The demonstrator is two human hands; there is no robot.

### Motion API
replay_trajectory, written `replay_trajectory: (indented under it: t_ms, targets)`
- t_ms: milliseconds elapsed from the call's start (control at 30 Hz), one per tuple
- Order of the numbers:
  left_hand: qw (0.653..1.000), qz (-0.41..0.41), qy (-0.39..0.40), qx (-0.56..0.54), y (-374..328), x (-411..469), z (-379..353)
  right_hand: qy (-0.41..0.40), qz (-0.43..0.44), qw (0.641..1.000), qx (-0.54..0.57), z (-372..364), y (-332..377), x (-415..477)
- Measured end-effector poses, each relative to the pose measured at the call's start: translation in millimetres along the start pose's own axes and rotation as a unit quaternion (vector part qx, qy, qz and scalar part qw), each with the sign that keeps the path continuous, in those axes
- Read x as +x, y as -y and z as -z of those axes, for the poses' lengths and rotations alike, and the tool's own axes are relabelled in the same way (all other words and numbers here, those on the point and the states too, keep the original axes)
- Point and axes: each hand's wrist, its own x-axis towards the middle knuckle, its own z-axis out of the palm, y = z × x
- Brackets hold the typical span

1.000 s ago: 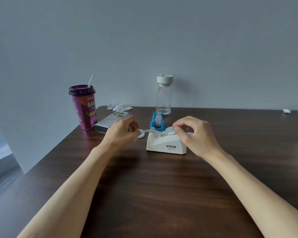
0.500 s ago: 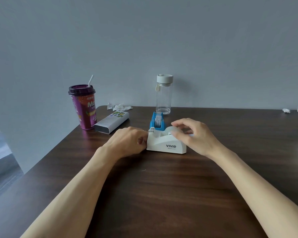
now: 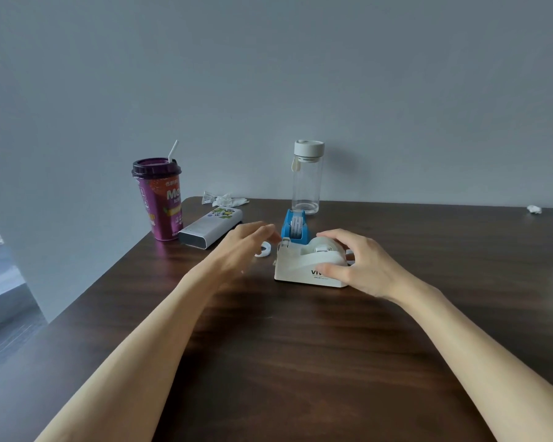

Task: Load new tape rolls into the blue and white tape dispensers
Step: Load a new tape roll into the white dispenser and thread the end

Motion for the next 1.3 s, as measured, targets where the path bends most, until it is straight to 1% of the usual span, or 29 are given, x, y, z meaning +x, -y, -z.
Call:
replay_trajectory:
  t_ms: [133, 233, 400, 533, 700, 833, 967, 1200, 1300]
  targets:
    - [0.999, 0.034, 0.028, -0.003, 2.1, 1.2, -2.5, 0.001, 0.002, 1.000, -0.004, -1.4, -2.0, 1.7]
    - [0.998, 0.038, 0.042, -0.027, 2.6, 0.8, -2.0, 0.004, 0.002, 1.000, -0.006, -2.0, -1.9, 2.0]
    - [0.997, 0.051, 0.058, -0.026, 2.4, 2.2, -1.1, 0.001, 0.004, 1.000, -0.008, -2.2, -2.0, 2.5]
    - [0.996, 0.052, 0.071, -0.027, 2.4, 2.3, -2.3, 0.002, 0.003, 1.000, -0.009, -2.7, -1.9, 2.5]
    - [0.996, 0.035, 0.075, -0.022, 5.7, 0.9, -2.3, -0.001, 0.003, 1.000, -0.008, -2.8, -1.6, 2.7]
    - [0.995, 0.036, 0.080, -0.041, 5.5, 1.6, -1.8, 0.002, 0.002, 1.000, -0.008, -3.3, -2.2, 2.9]
    - [0.992, 0.059, 0.077, -0.081, 4.8, 2.9, -0.8, 0.003, 0.001, 1.000, -0.013, -3.1, -1.0, 2.8]
    - [0.995, 0.061, 0.049, -0.065, 9.5, 4.1, 0.0, 0.002, -0.001, 1.000, -0.010, -2.1, 0.8, 1.5]
    - [0.996, 0.050, 0.021, -0.068, 9.2, 4.1, -0.4, 0.005, -0.003, 1.000, -0.010, -1.7, 1.2, 1.2]
